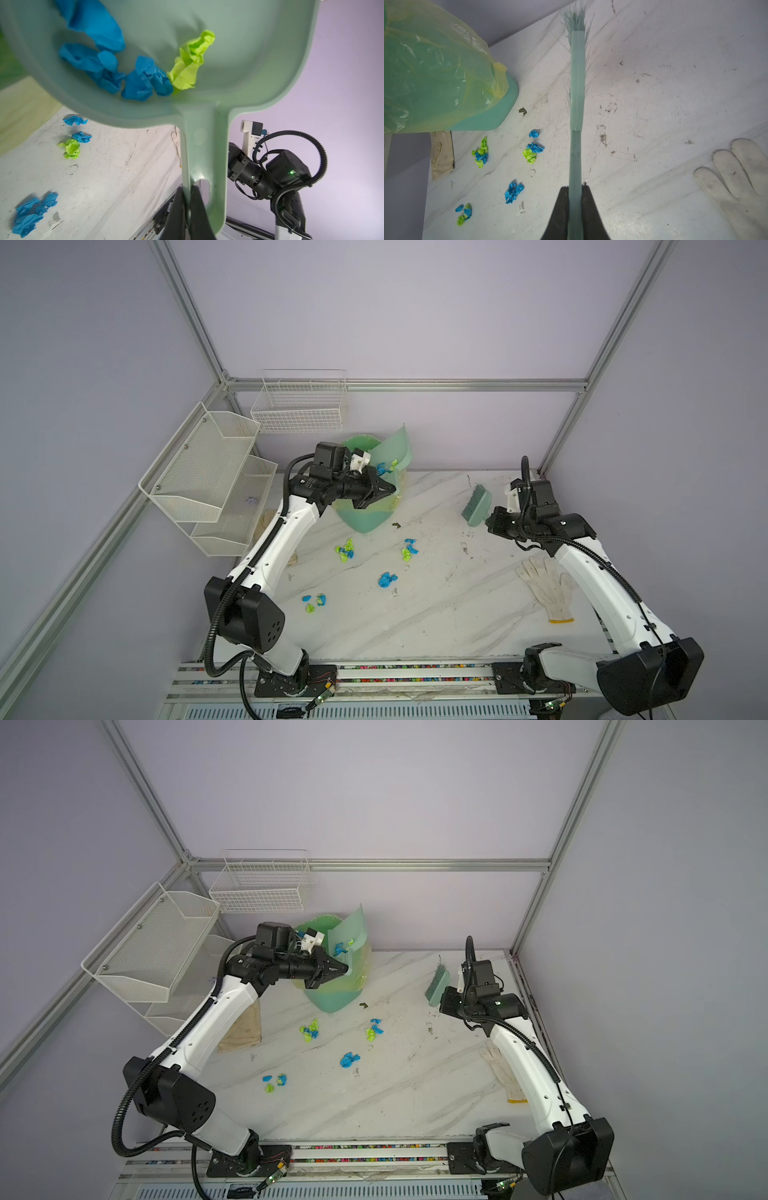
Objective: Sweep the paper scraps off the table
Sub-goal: 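Tip the dustpan upright over the bin with the left gripper to empty scraps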
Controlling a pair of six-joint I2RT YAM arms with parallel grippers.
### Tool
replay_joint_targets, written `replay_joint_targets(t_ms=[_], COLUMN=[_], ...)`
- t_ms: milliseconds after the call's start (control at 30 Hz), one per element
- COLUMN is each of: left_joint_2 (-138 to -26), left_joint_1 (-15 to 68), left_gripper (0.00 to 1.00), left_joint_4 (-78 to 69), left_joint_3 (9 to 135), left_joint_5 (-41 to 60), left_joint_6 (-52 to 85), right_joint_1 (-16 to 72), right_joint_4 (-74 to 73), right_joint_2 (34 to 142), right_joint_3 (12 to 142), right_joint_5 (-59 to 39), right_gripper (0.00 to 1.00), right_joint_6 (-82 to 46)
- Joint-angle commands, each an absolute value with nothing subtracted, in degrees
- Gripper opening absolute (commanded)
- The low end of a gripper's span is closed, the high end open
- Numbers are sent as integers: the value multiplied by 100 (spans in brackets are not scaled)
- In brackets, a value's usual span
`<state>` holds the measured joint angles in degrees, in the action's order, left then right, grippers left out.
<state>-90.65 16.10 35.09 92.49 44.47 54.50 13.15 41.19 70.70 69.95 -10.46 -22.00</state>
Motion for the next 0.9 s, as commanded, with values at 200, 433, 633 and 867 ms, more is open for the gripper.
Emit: replay_joint_targets(t_ms=[200,433,633,867], left_joint_2=[-8394,-8767,-9275,-9466], left_joint_1=[1149,1011,1011,1020], left_gripper=[0,0,0,0], left_joint_4=[-937,-4669,-7230,-8604], left_joint_3=[7576,6501,5909,5822], left_joint_5=[5865,5807,5252,4808], left_joint_6=[8558,11320,13089,14098], right_joint_1=[1284,1289,1287,1285], right_joint_4=[3867,3892,3928,3966], right_joint_2=[6921,6878,6837,6743], right_joint_3=[6945,7041,7100,7182], right_joint_5=[-1217,-1231,-1257,-1230], right_gripper=[0,0,0,0], right_joint_6=[-2296,-2329,-2381,-2434])
